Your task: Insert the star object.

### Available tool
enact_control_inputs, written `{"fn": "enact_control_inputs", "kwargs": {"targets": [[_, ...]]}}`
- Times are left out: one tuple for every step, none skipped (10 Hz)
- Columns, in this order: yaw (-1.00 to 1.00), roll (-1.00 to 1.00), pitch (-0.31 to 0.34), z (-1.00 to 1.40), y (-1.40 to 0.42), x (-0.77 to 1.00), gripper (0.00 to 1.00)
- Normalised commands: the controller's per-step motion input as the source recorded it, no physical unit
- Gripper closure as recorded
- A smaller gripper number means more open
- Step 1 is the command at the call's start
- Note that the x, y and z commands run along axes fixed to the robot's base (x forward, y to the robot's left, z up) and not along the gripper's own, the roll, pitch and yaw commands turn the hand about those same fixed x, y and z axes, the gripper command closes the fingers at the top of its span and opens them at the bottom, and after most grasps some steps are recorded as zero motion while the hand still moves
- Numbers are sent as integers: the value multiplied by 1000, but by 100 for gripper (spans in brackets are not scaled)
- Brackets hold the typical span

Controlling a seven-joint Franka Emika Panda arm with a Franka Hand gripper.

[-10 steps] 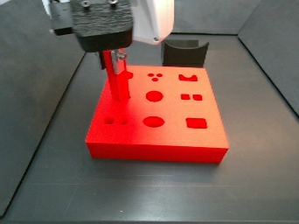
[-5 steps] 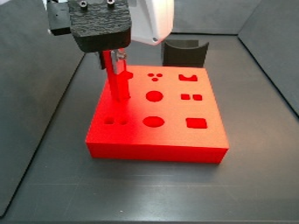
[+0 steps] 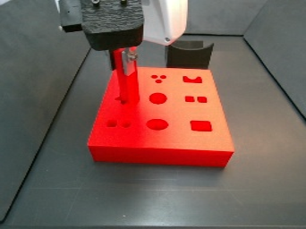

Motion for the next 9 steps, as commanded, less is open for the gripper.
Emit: {"fn": "enact_control_inputs", "kwargs": {"targets": [[-223,17,0,0,71,-209,100],[-111,0,0,0,0,-214,100],[-160,26,0,0,0,-251,100],[-214,41,0,46,0,-120,100],[-163,1,81,243,0,0,100],[-89,0,131,357,0,29,100],[-177,7,140,426,0,0,100],[-191,59,53,80,14,-91,100],[-97,71,0,0,0,-26,100]]}}
